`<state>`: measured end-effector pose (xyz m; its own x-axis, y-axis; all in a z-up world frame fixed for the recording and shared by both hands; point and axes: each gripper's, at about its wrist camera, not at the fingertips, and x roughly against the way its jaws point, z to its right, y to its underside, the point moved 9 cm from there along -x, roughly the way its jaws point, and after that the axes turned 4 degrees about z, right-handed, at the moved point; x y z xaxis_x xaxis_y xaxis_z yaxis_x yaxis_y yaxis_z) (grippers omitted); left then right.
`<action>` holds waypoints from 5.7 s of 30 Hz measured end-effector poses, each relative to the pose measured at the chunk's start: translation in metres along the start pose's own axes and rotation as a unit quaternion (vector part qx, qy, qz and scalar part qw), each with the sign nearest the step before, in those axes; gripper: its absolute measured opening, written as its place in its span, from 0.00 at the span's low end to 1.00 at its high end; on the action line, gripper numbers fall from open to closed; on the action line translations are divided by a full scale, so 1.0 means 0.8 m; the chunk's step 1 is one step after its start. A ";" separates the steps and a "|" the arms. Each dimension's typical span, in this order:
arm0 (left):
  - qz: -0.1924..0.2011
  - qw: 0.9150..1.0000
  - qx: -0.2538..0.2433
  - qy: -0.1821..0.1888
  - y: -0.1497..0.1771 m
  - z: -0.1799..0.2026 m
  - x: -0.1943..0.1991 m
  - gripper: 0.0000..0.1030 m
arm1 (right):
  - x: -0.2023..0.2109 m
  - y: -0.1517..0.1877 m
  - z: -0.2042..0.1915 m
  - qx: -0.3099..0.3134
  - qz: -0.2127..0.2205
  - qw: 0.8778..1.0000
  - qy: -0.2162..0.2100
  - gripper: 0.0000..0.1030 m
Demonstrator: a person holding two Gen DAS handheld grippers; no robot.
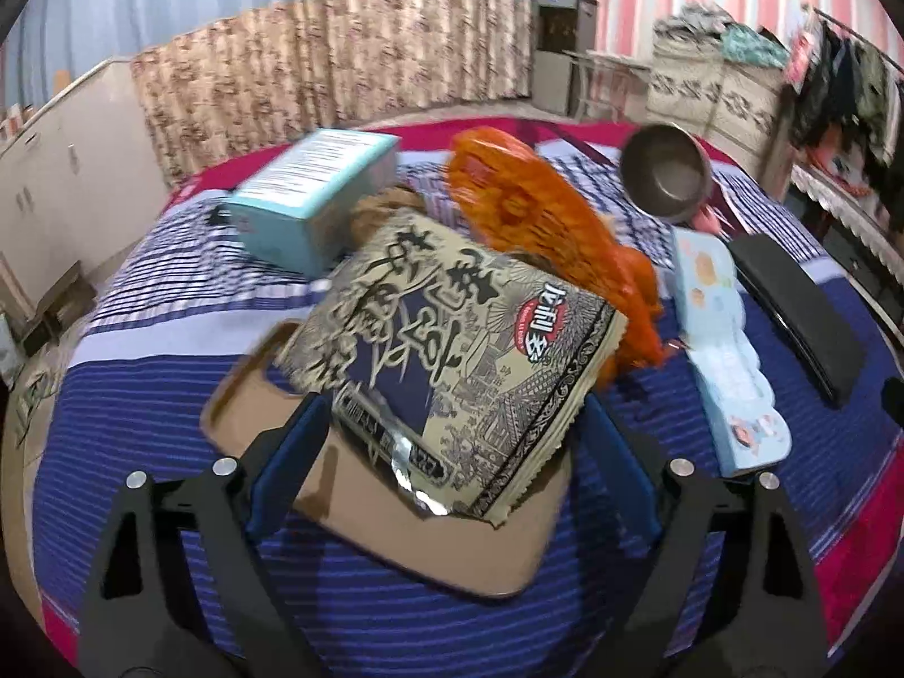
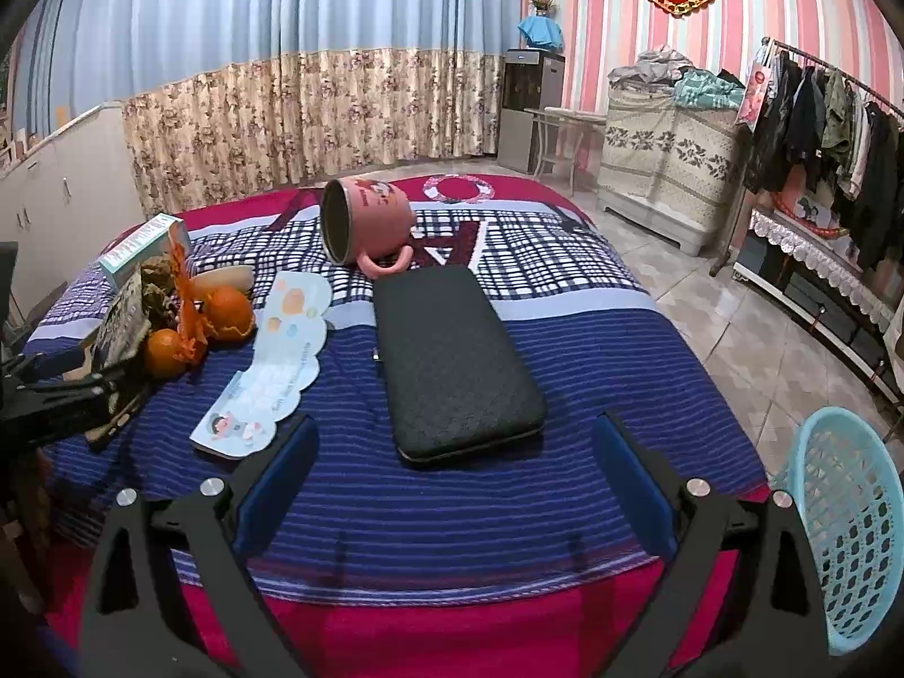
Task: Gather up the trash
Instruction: 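Grasp the dark printed snack package with the left gripper while the right gripper grasps the white printed card, then carry package and card over the blue wastebasket and open both grippers, then move both tools back over the bed items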
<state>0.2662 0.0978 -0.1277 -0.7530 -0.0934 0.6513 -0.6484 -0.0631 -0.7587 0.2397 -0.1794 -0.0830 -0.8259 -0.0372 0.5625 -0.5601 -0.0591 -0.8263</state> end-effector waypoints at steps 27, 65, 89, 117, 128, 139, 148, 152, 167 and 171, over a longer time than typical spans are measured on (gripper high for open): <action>0.055 0.994 0.092 0.014 0.012 -0.134 0.064 0.03 | -0.066 0.035 -0.145 0.033 -0.095 0.991 -0.088 0.87; 0.153 0.974 -0.021 0.166 -0.073 0.169 0.170 0.02 | 0.149 -0.005 0.193 -0.059 0.073 0.993 0.073 0.52; 0.109 0.927 -0.143 0.328 -0.020 0.495 0.193 0.02 | 0.173 0.102 0.430 -0.189 0.037 0.957 0.217 0.52; 0.068 0.909 -0.258 0.319 0.062 0.638 0.160 0.72 | 0.171 0.143 0.472 -0.243 0.018 0.944 0.221 0.52; 0.098 0.936 -0.213 0.261 0.006 0.562 0.142 0.87 | 0.134 0.122 0.436 -0.199 -0.007 0.960 0.198 0.53; 0.104 0.954 -0.171 0.223 -0.017 0.493 0.128 0.88 | 0.100 0.108 0.401 -0.175 -0.023 0.968 0.180 0.79; 0.119 0.961 -0.158 0.195 -0.026 0.434 0.134 0.89 | 0.115 0.094 0.392 -0.182 0.002 0.965 0.187 0.85; 0.116 0.964 -0.142 0.191 -0.026 0.401 0.139 0.90 | 0.118 0.078 0.375 -0.173 0.018 0.968 0.183 0.85; 0.136 0.978 -0.105 0.120 -0.033 0.248 0.141 0.94 | 0.116 0.017 0.265 -0.097 0.059 0.983 0.145 0.86; 0.137 0.982 -0.089 0.097 -0.034 0.203 0.137 0.94 | 0.118 0.004 0.232 -0.075 0.064 0.987 0.130 0.86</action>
<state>0.2195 -0.0723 -0.0376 -0.8977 0.1098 0.4268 -0.4151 0.1144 -0.9025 0.1719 -0.3681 -0.0278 -0.8681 0.2244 0.4428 -0.4368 0.0783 -0.8961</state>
